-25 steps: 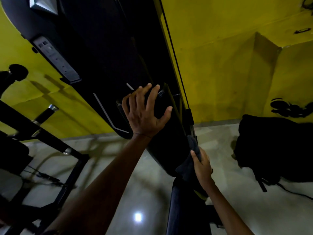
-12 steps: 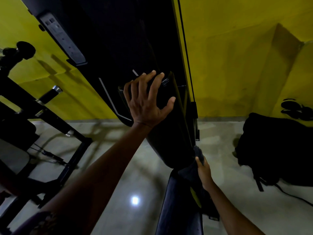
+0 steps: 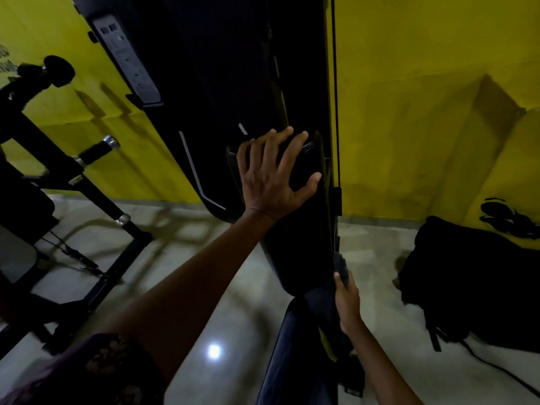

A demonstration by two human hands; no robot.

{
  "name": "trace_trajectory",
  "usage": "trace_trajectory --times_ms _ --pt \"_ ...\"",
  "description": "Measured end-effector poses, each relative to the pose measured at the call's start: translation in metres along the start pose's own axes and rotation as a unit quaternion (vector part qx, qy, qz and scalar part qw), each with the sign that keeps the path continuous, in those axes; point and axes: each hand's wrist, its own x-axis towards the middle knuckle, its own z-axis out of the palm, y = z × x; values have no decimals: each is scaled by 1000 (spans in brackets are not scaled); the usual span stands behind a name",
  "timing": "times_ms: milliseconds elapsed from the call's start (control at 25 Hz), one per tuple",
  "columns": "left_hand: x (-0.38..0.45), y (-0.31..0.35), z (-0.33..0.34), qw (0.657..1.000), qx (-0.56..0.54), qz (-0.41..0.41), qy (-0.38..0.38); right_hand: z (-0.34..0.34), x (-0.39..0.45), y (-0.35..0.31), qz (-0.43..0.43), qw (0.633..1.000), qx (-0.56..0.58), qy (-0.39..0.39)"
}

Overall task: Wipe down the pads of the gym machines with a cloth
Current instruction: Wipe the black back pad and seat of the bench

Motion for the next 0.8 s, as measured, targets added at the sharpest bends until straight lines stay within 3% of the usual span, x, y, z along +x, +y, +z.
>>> trace_trajectory --times_ms 240,440,640,800 --pt "0 -2 0 1000 -8 -12 -6 8 1 -54 -112 994 10 -3" --pt "-2 -1 1 999 -25 -16 -16 9 -26 -61 -86 996 9 8" --pt "-2 -1 -4 996 -65 -20 -49 10 -30 -136 -184 982 33 -18" --pt "1 -3 -14 986 -134 -45 -87 11 -45 -147 -208 977 27 -28"
